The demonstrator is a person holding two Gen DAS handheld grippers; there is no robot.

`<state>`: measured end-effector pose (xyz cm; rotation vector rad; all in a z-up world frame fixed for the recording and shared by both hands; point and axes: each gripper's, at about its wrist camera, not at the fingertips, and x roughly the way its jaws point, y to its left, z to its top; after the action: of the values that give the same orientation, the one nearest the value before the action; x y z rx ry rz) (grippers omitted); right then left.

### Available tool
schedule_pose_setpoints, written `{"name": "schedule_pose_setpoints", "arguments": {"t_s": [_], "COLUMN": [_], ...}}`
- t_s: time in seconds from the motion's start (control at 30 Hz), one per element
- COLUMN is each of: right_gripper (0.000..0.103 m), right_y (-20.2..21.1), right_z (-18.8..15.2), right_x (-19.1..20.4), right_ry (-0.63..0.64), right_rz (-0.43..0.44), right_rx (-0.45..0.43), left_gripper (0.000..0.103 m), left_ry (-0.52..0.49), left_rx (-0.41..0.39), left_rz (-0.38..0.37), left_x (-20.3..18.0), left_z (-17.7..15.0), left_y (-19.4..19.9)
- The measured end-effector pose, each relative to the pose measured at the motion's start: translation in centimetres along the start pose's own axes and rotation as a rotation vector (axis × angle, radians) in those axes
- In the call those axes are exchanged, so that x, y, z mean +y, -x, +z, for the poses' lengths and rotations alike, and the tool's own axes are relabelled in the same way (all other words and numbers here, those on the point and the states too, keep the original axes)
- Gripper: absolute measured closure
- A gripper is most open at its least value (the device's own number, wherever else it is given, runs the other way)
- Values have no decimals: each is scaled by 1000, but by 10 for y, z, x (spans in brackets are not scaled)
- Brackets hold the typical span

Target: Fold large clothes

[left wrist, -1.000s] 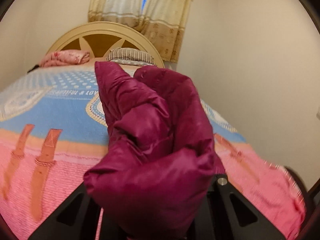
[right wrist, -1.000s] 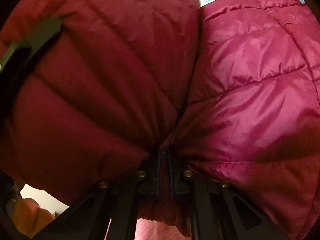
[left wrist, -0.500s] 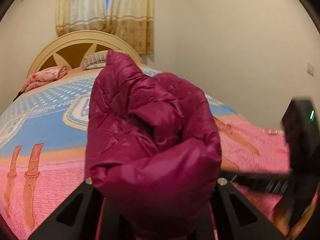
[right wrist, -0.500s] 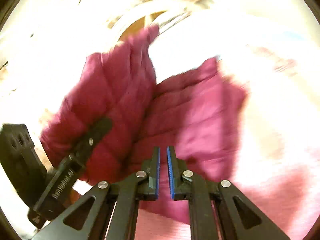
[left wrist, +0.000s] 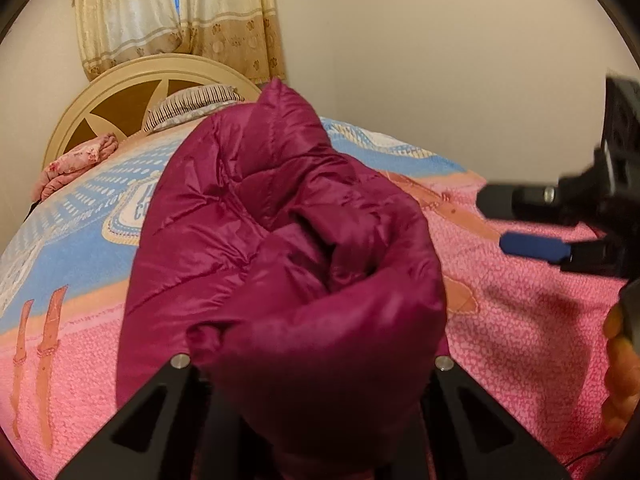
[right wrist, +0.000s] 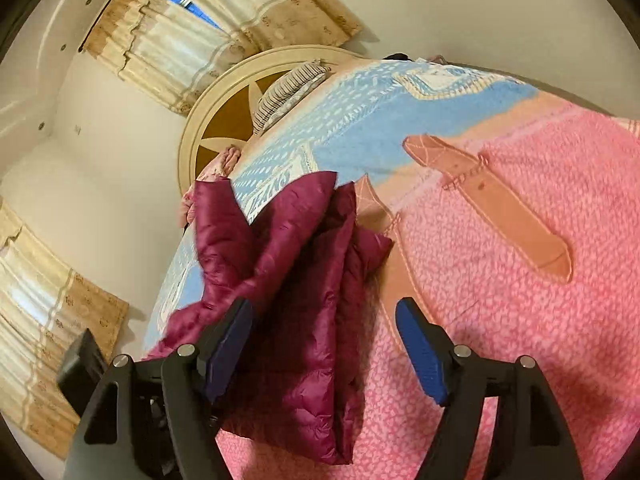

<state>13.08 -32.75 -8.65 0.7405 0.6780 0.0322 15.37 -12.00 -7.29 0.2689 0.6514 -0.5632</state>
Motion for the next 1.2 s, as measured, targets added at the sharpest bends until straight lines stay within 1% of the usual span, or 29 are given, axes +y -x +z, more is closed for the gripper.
{"name": "schedule_pose_setpoints", "arguments": {"t_s": [0.1, 0.17, 0.27, 0.33, 0.4, 0.43, 0.5, 0.57, 0.6, 0.63, 0.67, 0.7, 0.77, 0.83, 0.93, 1.0, 1.03, 1.1, 1.13, 1.2], "right_gripper": [28, 28, 28, 28, 28, 28, 28, 28, 29, 47, 76, 79, 82, 82, 82, 82, 82, 82, 82, 82], "right_y": [-3, -13, -24, -32, -39, -44, -60, -85, -98, -106, -118, -126, -129, -133, -149, -162, -168, -175, -177, -176], "right_z": [13, 24, 39, 46, 51, 53, 56, 60, 60, 60, 59, 59, 60, 59, 57, 52, 50, 40, 36, 34], "right_x": [17, 27, 40, 52, 71, 79, 91, 94, 91, 87, 80, 70, 56, 48, 33, 27, 24, 23, 24, 21], "right_ry": [74, 134, 191, 238, 325, 363, 443, 495, 503, 504, 491, 450, 399, 389, 367, 372, 390, 446, 462, 459], "right_rz": [6, -3, -13, 11, 46, 38, -24, -130, -169, -192, -218, -221, -206, -214, -238, -245, -249, -258, -256, -238], "right_rx": [13, 16, 31, 35, 38, 34, 27, 40, 57, 75, 117, 157, 160, 162, 198, 215, 218, 203, 195, 181], "left_gripper": [88, 88, 88, 88, 88, 88, 88, 88, 88, 88, 88, 88, 88, 88, 88, 84, 80, 77, 74, 71], "left_ry": [-9, -25, -47, -60, -64, -68, -73, -79, -88, -92, -94, -86, -74, -72, -80, -80, -83, -83, -66, 3], "left_rx": [8, 9, 11, 14, 16, 15, 13, 12, 11, 12, 12, 16, 19, 25, 32, 39, 42, 59, 73, 105], "left_rz": [-10, -12, -15, -18, -22, -24, -27, -33, -33, -34, -40, -52, -65, -72, -75, -84, -98, -142, -169, -251], "left_x": [-6, -12, -19, -21, -22, -21, -19, -20, -21, -18, -18, -16, -15, -15, -17, -17, -15, -8, -3, 14], "left_z": [-6, -10, -16, -18, -20, -20, -21, -23, -24, -21, -21, -21, -21, -20, -21, -21, -21, -20, -19, -17], "left_y": [-5, -6, -7, -10, -11, -12, -13, -13, -13, -15, -15, -16, -19, -21, -23, -22, -20, -14, -9, 4]}}
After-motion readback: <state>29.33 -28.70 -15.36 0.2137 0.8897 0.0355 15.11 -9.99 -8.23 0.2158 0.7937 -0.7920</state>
